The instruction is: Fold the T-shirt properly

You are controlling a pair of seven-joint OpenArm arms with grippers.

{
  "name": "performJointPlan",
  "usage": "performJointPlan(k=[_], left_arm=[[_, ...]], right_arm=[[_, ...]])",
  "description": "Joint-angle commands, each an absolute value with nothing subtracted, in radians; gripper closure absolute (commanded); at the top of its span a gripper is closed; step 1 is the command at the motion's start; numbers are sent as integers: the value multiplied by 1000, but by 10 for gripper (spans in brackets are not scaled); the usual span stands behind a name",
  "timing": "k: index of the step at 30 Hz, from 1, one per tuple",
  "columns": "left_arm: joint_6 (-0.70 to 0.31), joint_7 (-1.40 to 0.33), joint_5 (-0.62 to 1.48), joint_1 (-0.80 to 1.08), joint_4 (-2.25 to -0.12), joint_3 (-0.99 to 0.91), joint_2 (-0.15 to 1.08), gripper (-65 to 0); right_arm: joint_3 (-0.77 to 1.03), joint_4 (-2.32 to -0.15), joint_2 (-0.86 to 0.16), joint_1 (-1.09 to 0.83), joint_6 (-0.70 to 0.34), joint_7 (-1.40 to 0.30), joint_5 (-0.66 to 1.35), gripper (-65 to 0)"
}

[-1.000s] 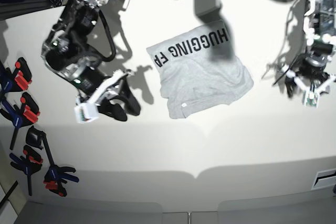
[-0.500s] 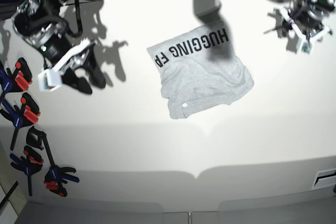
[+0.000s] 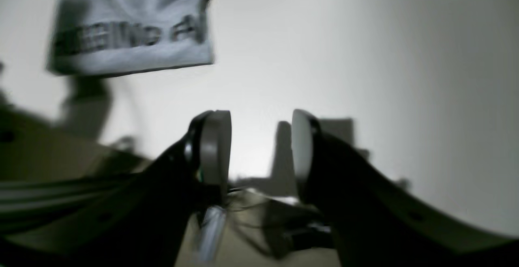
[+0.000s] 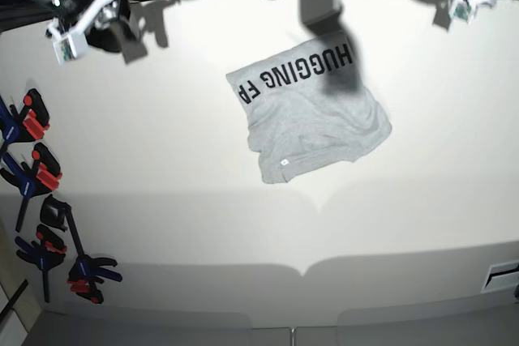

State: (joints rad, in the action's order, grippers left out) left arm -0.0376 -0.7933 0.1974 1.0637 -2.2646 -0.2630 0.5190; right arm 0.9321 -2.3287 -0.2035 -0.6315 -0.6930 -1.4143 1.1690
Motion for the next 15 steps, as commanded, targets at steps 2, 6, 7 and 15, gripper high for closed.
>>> performJointPlan(k=[2,6,7,15], left_arm=[[-38,-785,150,1121,-2279,-268,490,-318],[-38,-776,104,1212,-2271,-268,443,-318],[-38,-762,105,1231,-2259,-268,438,-318],[-141,-622,105,1252,-1942,-241,430,-318]], right_arm=[[986,-2344,-216,-709,-698,-1396,1260,-236],[1036,-2344,-217,-874,-698,-1396,1407,-236],[1031,-2344,-216,-922,-698,-1396,1434,-236],[883,-2315,-216,-1136,-698,-1396,1391,-236]])
